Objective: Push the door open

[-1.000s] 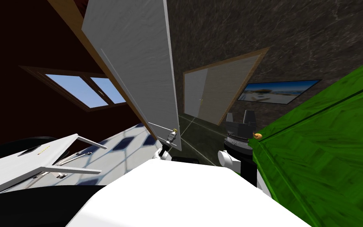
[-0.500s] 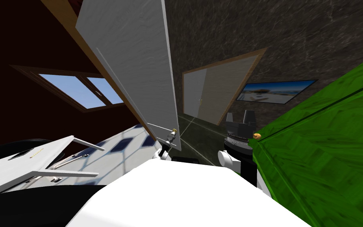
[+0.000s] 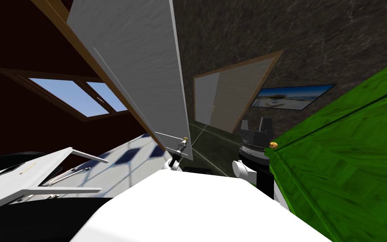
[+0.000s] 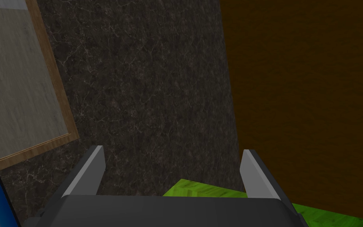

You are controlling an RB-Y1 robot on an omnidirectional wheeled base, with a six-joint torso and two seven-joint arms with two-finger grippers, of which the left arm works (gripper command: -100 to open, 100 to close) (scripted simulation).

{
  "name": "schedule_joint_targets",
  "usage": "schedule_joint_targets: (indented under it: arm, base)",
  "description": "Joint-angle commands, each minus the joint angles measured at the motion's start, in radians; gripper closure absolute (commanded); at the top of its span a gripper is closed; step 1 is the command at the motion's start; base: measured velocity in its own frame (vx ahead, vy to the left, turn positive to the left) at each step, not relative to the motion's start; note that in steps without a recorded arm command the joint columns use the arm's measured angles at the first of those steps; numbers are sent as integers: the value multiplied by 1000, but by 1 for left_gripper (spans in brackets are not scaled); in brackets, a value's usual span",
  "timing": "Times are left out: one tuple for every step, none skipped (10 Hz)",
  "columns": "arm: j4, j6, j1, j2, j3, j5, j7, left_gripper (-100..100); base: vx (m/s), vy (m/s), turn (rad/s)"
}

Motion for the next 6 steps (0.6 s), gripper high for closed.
schedule_joint_targets:
  arm:
    - [0, -1, -5, 2, 7, 17, 50, 100]
    - [0, -1, -5, 2, 9, 29, 76, 100]
    - [0, -1, -5, 2, 9, 29, 89, 100]
    - [0, -1, -5, 3, 11, 41, 127, 100]
    - [0, 0, -5, 3, 13, 54, 152, 100]
    - [0, 0, -5, 3, 13, 54, 165, 100]
  base:
    - [31, -13, -30]
    - [35, -8, -39]
    - [27, -9, -16]
    - [28, -13, -23]
    - [39, -18, -44]
    - [35, -8, -14]
